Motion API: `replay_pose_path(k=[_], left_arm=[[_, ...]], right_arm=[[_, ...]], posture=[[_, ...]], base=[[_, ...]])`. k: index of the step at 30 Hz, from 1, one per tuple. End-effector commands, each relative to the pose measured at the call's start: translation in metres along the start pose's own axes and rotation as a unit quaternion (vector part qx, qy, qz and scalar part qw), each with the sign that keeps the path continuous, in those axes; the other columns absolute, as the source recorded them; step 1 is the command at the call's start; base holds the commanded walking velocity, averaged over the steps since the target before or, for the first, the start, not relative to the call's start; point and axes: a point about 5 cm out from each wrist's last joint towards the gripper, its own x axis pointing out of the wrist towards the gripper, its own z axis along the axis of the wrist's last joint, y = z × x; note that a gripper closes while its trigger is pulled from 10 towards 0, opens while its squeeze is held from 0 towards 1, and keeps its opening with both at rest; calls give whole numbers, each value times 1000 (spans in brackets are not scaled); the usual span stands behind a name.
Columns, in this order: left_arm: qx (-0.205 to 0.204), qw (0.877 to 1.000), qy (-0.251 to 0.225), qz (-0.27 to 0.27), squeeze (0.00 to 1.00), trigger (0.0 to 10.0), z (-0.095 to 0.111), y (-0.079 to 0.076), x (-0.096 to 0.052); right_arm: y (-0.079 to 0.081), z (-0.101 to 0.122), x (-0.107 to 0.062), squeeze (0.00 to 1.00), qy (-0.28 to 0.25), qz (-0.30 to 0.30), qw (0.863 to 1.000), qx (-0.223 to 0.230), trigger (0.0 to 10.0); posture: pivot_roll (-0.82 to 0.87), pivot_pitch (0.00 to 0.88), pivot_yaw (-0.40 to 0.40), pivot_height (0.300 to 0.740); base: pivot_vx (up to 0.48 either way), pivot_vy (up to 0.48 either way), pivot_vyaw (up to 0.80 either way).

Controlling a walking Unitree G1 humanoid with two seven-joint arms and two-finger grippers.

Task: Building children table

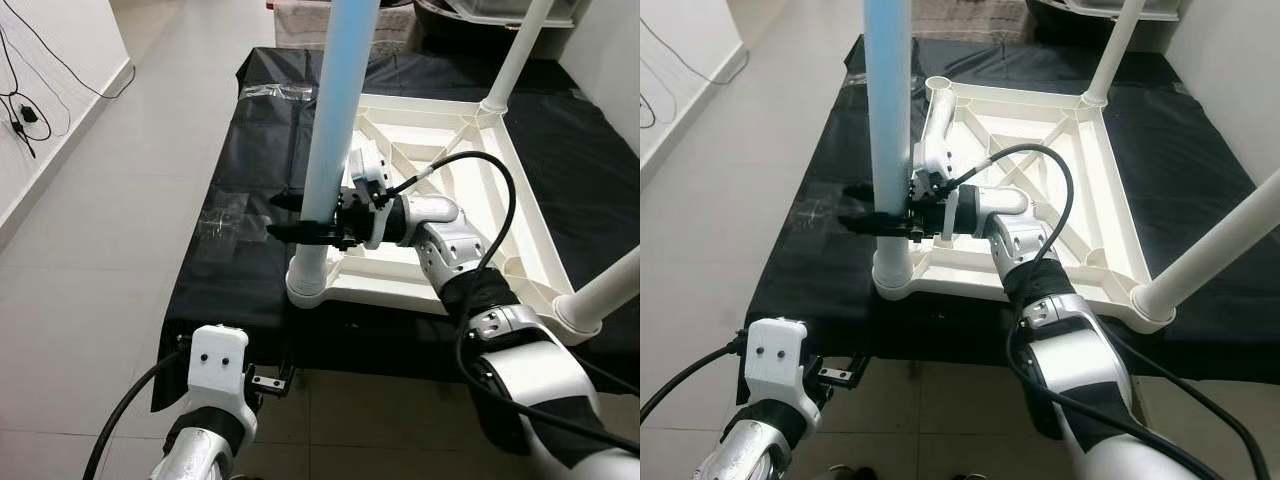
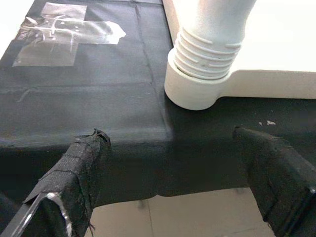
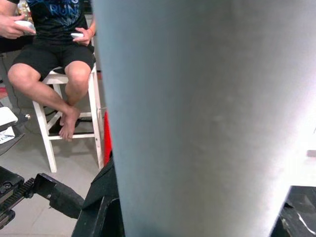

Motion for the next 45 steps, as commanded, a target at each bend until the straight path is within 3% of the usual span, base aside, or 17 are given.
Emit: replay_pose_path(k=[1,14,19,26,31,33,39,45], left_arm=[[-4,1000,3,2,0,10000,0,-1,-2],[-5,1000,1,6,0,10000,1,-2,-1],[-4,1000,0,8,0,10000,2,-2,-1],[-4,1000,0,10,0,10000,1,-2,0],[-5,1000,-1,11,0,10000,1,-2,0],[-5,1000,-1,12,0,10000,1,-3,0],[-4,1000,-3,13,0,10000,2,-2,1],[-3,1000,-4,15,0,10000,3,-1,1]], right_arm=[[10,-29,7,0,51,20,998,43,10000],[13,-31,26,0,75,48,996,28,10000],[10,-28,37,0,90,34,995,12,10000],[4,-26,43,0,90,-10,995,28,10000],[-4,-28,43,0,94,-74,992,40,10000],[-11,-27,40,0,85,-133,986,46,10000],[-18,-29,31,0,63,-213,973,59,10000],[-20,-32,24,0,46,-263,962,59,10000]], posture=[[106,231,-90,740],[99,246,-97,740],[98,249,-97,740],[96,249,-98,740],[95,249,-101,740],[95,249,-100,740],[94,248,-101,740],[95,247,-97,740]], base=[[0,0,0],[0,0,0],[0,0,0],[0,0,0],[0,0,0],[0,0,0],[0,0,0],[0,0,0]])
